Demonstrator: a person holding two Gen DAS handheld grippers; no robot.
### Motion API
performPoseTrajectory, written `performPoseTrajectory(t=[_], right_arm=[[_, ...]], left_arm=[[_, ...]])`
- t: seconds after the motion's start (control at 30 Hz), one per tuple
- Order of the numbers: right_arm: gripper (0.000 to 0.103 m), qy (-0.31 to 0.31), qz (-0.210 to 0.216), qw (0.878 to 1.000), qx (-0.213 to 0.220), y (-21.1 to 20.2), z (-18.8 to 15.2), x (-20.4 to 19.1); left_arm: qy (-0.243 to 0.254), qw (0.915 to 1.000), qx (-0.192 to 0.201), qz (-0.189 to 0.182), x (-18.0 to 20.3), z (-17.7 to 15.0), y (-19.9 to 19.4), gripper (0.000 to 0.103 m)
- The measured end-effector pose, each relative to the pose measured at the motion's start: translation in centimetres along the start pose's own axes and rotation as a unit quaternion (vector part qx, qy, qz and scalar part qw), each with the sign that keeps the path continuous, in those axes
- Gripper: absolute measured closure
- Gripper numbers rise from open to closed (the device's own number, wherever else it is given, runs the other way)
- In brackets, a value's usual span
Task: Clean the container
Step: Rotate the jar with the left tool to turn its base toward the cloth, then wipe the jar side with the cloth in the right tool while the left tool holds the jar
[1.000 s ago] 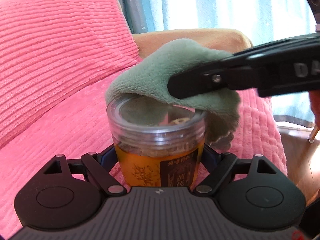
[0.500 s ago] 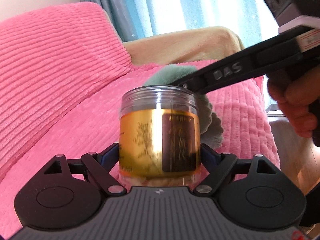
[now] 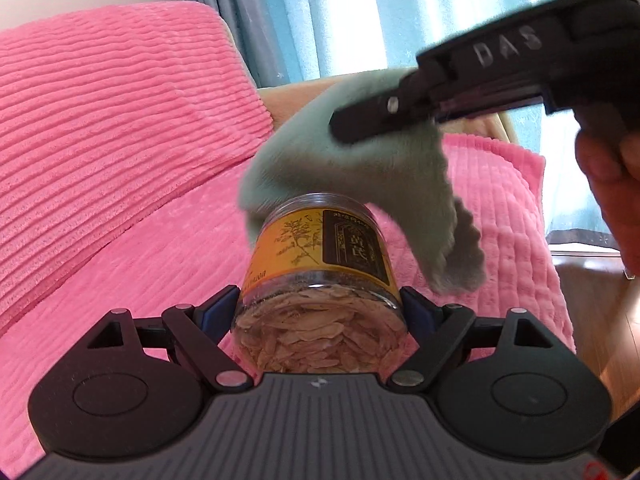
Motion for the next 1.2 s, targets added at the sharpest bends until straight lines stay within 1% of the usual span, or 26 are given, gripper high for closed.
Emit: performPoseTrajectory(t=[0.13, 0.2, 0.37, 0.43, 0.47, 0.6, 0.73, 0.8, 0.97, 1.07, 1.17, 1.2], right_arm=[[0.092, -0.026, 0.012, 0.999, -0.022, 0.9, -1.2, -0.9], [0.092, -0.029, 0.011, 0.999, -0.024, 1.1, -1.4, -0.9], [0.092, -0.026, 0.010, 0.999, -0.025, 1.0, -1.4, -0.8], [0.092, -0.026, 0.010, 0.999, -0.025, 1.0, -1.4, -0.8], [0.092, -0.026, 0.009, 0.999, -0.025, 1.1, -1.3, -0.7], [0.092, -0.015, -0.008, 1.000, -0.019, 1.2, -1.0, -0.2], [0.092, -0.012, -0.005, 1.000, -0.023, 1.4, -1.3, -0.3], [0.092, -0.018, 0.007, 0.999, -0.027, 1.4, -1.5, -0.9], [0.092, -0.051, 0.088, 0.994, -0.045, 0.5, -2.4, -3.5], [0.092, -0.077, 0.101, 0.991, -0.050, 0.2, -2.9, -4.8], [0.093, -0.075, 0.098, 0.991, -0.048, 0.4, -2.7, -4.6], [0.093, -0.073, 0.090, 0.992, -0.045, 0.5, -2.6, -4.3]], left_arm=[[-0.003, 1.0000, 0.001, 0.003, 0.0, -0.1, 0.0, 0.018], [-0.012, 0.9999, 0.001, 0.002, -0.2, -0.2, 0.1, 0.017], [-0.067, 0.9975, -0.008, -0.020, -1.2, -0.5, 0.4, 0.015], [-0.080, 0.9964, -0.008, -0.025, -1.4, -0.6, 0.5, 0.016], [-0.082, 0.9962, -0.005, -0.027, -1.4, -0.6, 0.5, 0.017], [-0.075, 0.9968, 0.002, -0.026, -1.4, -0.8, 0.5, 0.018], [-0.073, 0.9970, 0.004, -0.026, -1.3, -1.1, 0.6, 0.018], [-0.076, 0.9967, 0.005, -0.029, -1.5, -1.2, 0.6, 0.018], [-0.079, 0.9964, 0.006, -0.033, -1.6, -1.3, 0.5, 0.018], [-0.075, 0.9966, 0.007, -0.032, -1.5, -1.3, 0.5, 0.018], [-0.070, 0.9971, 0.008, -0.030, -1.4, -1.3, 0.5, 0.018], [-0.065, 0.9974, 0.008, -0.029, -1.3, -1.3, 0.5, 0.018]])
Point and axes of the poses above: each gripper's, at about its wrist camera, not at the fingertips, and y roughly the way its jaws point, x to its right, z to its top, the point moved 5 cm from there along y, roughly the way its jaws point, and after that the axes turned 2 degrees about y, right-handed, at the moved point
